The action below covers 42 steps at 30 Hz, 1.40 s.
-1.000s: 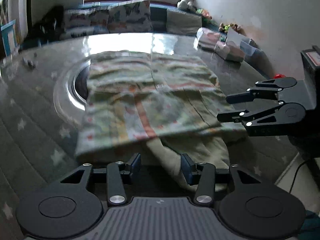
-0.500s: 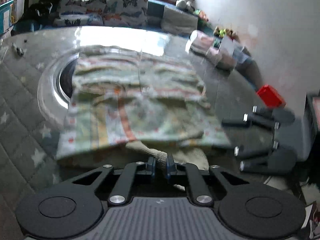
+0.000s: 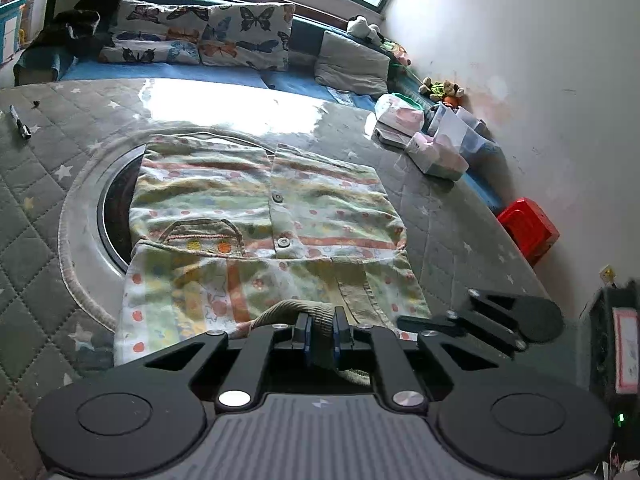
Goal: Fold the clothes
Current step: 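Grasp the corduroy hem band with the left gripper while the right gripper grasps it too, then lift the hem with both grippers and fold it toward the collar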
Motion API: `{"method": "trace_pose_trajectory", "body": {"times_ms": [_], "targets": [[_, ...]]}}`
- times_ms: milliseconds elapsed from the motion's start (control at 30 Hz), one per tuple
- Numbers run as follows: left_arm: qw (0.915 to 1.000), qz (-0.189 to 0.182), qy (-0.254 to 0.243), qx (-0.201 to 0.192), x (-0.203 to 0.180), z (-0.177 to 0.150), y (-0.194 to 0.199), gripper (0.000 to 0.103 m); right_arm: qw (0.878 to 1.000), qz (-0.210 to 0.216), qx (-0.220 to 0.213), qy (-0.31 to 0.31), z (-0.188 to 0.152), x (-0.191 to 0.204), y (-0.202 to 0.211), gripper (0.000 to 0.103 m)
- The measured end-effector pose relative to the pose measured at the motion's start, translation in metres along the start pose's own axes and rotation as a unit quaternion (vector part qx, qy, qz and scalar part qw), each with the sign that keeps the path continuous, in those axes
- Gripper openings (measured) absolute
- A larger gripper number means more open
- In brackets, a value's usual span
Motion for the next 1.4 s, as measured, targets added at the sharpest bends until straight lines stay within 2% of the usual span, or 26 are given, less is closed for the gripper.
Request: {"method": "trace_pose_trajectory", "body": {"times_ms": [33,100,200,267,400,467,633,700,833,933,1000,1067,1167,1400], "targets": [[1.0,0.0,0.0,0.0,0.002,-0.002,0.001,0.011,1.0,0.008,-0.002,-0.011,0.003,-0.003,-0.003,0.039],[0.9999,0.007,-0.011,-0.011,0.005,-0.008,0.007,0.013,0.999,0.025,-0.006,-0.034,0.008,-0.01,-0.007,0.016],[0.999,0.017,-0.028,-0.029,0.011,-0.019,0.017,0.024,0.997,0.036,-0.015,-0.073,0.013,-0.02,-0.006,0.012],[0.9981,0.025,-0.04,-0.04,0.015,-0.025,0.024,0.042,0.995,0.037,-0.023,-0.088,0.016,-0.025,-0.002,0.012],[0.9953,0.046,-0.055,-0.064,0.028,-0.037,0.036,0.049,0.994,0.036,-0.031,-0.101,0.022,-0.032,0.002,0.011],[0.9917,0.074,-0.071,-0.078,0.033,-0.043,0.038,0.053,0.993,0.034,-0.034,-0.105,0.025,-0.034,0.004,0.011],[0.976,0.127,-0.14,-0.108,0.028,-0.055,0.026,0.055,0.993,0.028,-0.039,-0.112,0.032,-0.04,0.006,0.011],[0.9627,0.153,-0.182,-0.128,0.021,-0.061,0.02,0.056,0.993,0.025,-0.041,-0.112,0.034,-0.041,0.007,0.011],[0.9426,0.178,-0.238,-0.153,0.014,-0.065,0.008,0.056,0.992,0.021,-0.044,-0.114,0.037,-0.044,0.007,0.011],[0.9278,0.192,-0.271,-0.169,0.012,-0.067,0.002,0.055,0.993,0.017,-0.043,-0.113,0.036,-0.045,0.006,0.011],[0.9213,0.193,-0.287,-0.177,0.015,-0.068,0.0,0.042,0.993,0.016,-0.043,-0.11,0.035,-0.044,0.006,0.01],[0.9177,0.194,-0.297,-0.179,0.018,-0.067,-0.002,0.021,0.993,0.015,-0.046,-0.109,0.034,-0.042,0.008,0.009],[0.915,0.183,-0.304,-0.193,0.018,-0.069,0.003,0.007,0.993,0.014,-0.051,-0.106,0.032,-0.039,0.011,0.007],[0.9212,0.15,-0.292,-0.21,0.006,-0.079,0.04,0.006,0.994,0.016,-0.068,-0.083,0.026,-0.026,0.041,0.006]]}}
Point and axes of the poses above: each gripper's, at about its wrist camera, not at the fingertips, and y roughly against the way its jaws point, x to its left, z to its top, the point moved 3 cm from there along -y, roughly the way its jaws point, and after that the axes turned 15 degrees about z, right-handed, at the moved point
